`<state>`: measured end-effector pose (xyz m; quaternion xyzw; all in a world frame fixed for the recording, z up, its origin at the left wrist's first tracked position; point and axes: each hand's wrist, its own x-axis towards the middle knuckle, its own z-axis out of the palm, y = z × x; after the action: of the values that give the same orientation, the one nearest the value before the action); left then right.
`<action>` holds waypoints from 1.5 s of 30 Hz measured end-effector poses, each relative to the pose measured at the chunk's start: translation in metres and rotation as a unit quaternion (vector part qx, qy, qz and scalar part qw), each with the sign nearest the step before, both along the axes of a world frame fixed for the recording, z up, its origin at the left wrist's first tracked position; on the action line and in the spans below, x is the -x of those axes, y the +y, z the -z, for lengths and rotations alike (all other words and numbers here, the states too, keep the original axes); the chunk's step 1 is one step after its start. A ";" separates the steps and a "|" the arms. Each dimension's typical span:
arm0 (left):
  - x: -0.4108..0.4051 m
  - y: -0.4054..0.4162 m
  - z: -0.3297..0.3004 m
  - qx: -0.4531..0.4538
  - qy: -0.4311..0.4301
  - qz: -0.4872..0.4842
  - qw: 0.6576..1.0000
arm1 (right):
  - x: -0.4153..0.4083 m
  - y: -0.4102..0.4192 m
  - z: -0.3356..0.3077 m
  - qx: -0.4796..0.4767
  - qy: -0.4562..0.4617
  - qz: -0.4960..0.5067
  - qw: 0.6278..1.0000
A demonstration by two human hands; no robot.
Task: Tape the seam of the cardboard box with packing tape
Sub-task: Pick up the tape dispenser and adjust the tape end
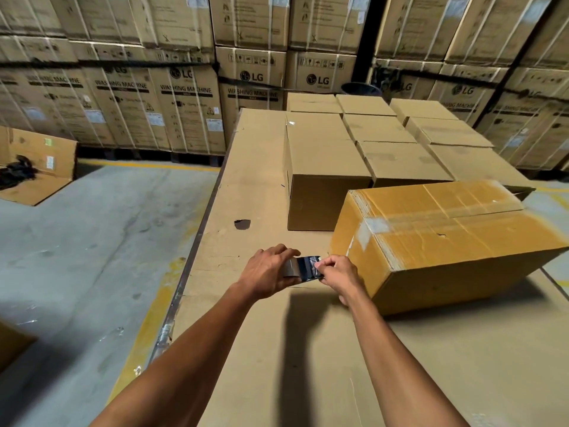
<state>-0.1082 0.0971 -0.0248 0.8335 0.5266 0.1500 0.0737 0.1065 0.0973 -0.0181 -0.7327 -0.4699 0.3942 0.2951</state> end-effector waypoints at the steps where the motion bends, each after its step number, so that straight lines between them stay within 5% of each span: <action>1: -0.001 -0.001 0.001 -0.002 -0.002 -0.003 1.000 | 0.000 0.000 -0.001 -0.001 0.007 0.006 1.000; 15: -0.017 -0.005 0.005 -0.066 0.032 -0.050 0.996 | 0.005 -0.001 -0.018 -0.030 0.034 0.016 0.999; 31: -0.026 -0.007 -0.010 -0.082 0.114 -0.099 0.985 | 0.019 0.011 -0.035 -0.082 -0.168 -0.075 0.980; 45: -0.018 -0.009 -0.017 -0.060 0.071 -0.100 0.991 | 0.011 0.018 -0.026 -0.063 -0.003 0.009 0.998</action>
<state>-0.0904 0.0876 -0.0076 0.7880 0.6014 0.1284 -0.0292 0.0956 0.1152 0.0077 -0.7178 -0.4881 0.3592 0.3428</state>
